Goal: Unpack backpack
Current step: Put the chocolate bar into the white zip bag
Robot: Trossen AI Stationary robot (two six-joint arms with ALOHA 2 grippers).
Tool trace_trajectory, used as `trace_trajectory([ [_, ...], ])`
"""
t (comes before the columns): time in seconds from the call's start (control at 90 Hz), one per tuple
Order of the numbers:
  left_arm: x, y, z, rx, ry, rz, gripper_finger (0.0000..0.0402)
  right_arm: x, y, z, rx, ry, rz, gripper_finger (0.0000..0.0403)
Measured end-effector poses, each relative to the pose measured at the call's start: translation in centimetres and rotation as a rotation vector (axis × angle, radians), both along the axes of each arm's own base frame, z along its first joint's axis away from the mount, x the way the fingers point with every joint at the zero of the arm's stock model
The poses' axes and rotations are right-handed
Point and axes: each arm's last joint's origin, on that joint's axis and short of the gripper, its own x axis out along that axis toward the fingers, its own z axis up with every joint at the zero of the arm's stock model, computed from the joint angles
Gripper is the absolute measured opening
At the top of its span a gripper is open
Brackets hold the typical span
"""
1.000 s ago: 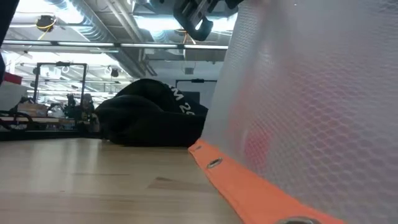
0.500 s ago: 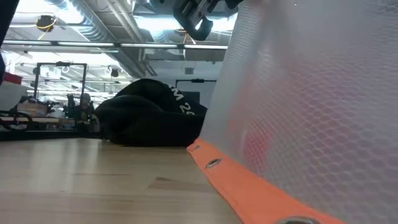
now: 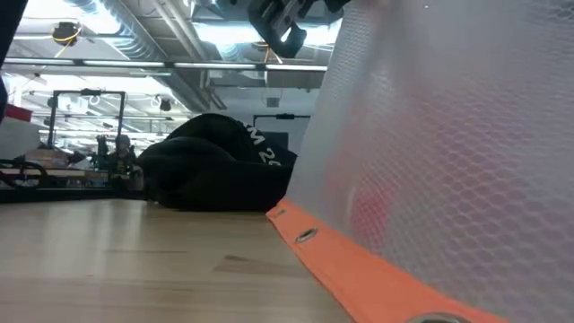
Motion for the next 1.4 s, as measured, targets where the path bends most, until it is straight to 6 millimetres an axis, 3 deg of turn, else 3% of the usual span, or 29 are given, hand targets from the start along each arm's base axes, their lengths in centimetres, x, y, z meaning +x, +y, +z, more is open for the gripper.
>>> trace_trajectory([
  [0.111,0.0,0.0,0.0,0.000,0.000,0.000,0.0000,0.1,0.0,-0.1,0.000,0.003,-0.006,0.0006],
  [0.211,0.0,0.0,0.0,-0.002,0.002,0.001,0.0000,0.3,0.3,-0.5,-0.003,0.012,-0.021,0.0036],
  [0.533,0.0,0.0,0.0,-0.001,0.000,0.002,0.0000,0.8,0.6,-1.8,-0.035,0.034,-0.023,0.0245],
  [0.667,0.0,0.0,0.0,-0.001,0.001,0.004,0.0000,0.3,0.2,-3.4,-0.044,0.043,-0.024,0.0290],
  [0.833,0.0,0.1,0.0,-0.001,0.002,0.014,0.0000,-0.2,0.0,-5.3,0.020,0.060,-0.010,0.0291],
  [1.067,0.0,0.1,0.0,-0.001,0.000,0.014,0.0000,-0.3,0.2,-6.4,0.107,0.050,0.014,0.0263],
  [1.4,0.0,0.1,0.0,-0.004,0.003,0.018,0.0000,-1.0,-0.4,-7.7,0.086,0.045,0.027,0.0219],
])
